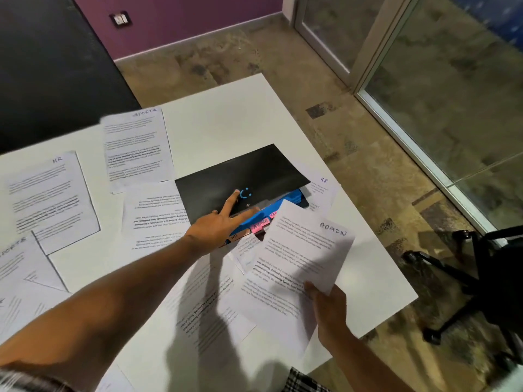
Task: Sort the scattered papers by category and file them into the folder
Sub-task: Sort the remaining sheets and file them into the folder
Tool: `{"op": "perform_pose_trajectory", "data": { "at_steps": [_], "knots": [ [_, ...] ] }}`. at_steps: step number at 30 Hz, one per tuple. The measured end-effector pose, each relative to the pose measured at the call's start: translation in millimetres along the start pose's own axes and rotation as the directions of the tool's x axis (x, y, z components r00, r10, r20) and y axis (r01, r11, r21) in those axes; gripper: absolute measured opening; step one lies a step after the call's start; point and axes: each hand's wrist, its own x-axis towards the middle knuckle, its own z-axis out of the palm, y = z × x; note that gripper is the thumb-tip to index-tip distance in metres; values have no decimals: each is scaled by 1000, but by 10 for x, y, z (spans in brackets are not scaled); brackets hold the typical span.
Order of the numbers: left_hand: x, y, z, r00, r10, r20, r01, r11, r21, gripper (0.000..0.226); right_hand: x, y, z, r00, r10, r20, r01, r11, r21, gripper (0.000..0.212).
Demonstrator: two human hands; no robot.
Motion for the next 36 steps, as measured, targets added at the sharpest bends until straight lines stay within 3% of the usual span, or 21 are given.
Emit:
{"op": "perform_pose_trajectory", "data": {
  "at_steps": [1, 4, 8, 12, 19, 26, 31, 36],
  "knots": [
    [1, -29, -52, 1000, 18, 9, -19, 1000, 7, 110, -9, 2, -2, 1000, 5, -5, -5, 1000, -3, 11],
    [-20, -29, -222, 999, -27, 28, 25, 998, 60, 88, -23, 17, 36, 1000, 30, -10, -30, 999, 15, 10],
    [-52, 60, -333, 991, -128, -48, 134, 979, 152, 87, -43, 24, 132, 998, 60, 0, -60, 997, 44, 13],
    [-52, 67, -365, 973, -168, -158, 184, 979, 90, 69, -44, 32, 177, 998, 60, 36, -63, 996, 68, 23],
    [-3, -34, -531, 967, -176, -187, 201, 971, 129, 98, 22, -5, 167, 998, 57, 39, -60, 996, 66, 25],
    [-32, -107, -562, 971, -125, -205, 148, 984, 98, 68, 52, -43, 133, 997, 56, 57, -62, 992, 112, 24],
    [-18, -151, -582, 989, -57, -134, 65, 997, 51, 90, 0, -200, 69, 995, -32, 95, 19, 992, 128, 24],
    [-76, -150, -635, 993, -3, -119, -12, 992, -124, 107, -118, -459, 40, 977, -168, 133, 157, 984, 85, 22]
  ]
}}
